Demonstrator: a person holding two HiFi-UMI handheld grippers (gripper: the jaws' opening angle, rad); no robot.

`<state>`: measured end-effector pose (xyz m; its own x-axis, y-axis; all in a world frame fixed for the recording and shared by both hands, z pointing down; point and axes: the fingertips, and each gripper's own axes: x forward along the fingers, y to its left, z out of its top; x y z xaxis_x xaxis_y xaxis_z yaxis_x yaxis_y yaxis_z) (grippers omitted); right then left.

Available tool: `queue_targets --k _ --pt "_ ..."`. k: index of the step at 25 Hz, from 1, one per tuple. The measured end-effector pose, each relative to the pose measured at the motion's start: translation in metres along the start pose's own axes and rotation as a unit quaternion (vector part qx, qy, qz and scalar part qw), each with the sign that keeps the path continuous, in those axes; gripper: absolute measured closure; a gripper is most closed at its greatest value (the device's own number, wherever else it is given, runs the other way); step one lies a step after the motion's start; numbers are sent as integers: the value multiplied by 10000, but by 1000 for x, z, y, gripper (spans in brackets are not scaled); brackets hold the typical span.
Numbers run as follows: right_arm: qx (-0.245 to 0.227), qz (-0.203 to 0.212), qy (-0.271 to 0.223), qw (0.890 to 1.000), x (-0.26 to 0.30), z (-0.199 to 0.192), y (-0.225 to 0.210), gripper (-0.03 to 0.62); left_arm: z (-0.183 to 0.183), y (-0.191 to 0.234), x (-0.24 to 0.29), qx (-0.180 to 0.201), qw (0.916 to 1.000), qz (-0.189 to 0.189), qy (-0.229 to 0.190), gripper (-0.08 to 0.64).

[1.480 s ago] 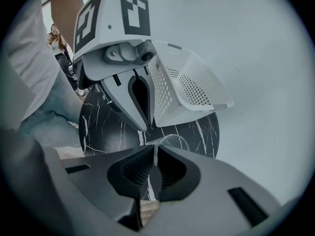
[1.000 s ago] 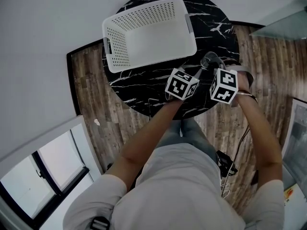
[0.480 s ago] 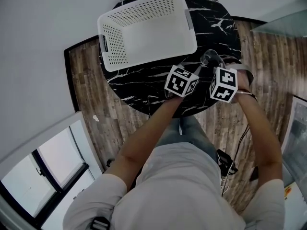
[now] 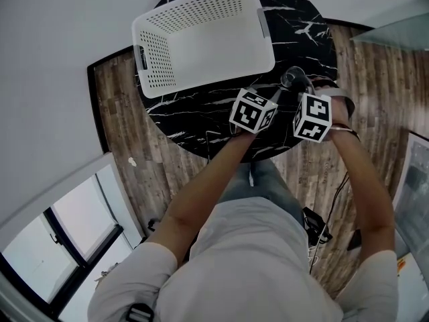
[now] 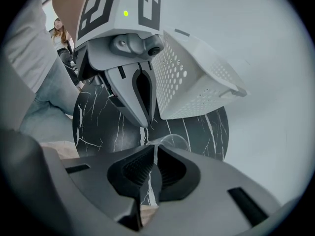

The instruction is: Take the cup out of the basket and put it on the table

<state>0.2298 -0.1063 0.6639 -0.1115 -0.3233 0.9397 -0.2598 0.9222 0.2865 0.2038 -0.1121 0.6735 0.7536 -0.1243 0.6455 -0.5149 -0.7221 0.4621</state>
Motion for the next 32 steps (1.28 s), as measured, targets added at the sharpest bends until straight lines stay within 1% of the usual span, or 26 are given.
queue_targets --k 8,23,32 --pt "-81 -25 21 10000 4 0 3 568 -1 -1 2 -8 10000 -5 -4 561" --pt "-40 50 -8 10000 5 0 7 568 -12 -3 2 -74 9999 -44 55 561" --pt "-40 58 20 10000 6 -2 9 566 -13 -2 -1 -101 9999 -40 33 561"
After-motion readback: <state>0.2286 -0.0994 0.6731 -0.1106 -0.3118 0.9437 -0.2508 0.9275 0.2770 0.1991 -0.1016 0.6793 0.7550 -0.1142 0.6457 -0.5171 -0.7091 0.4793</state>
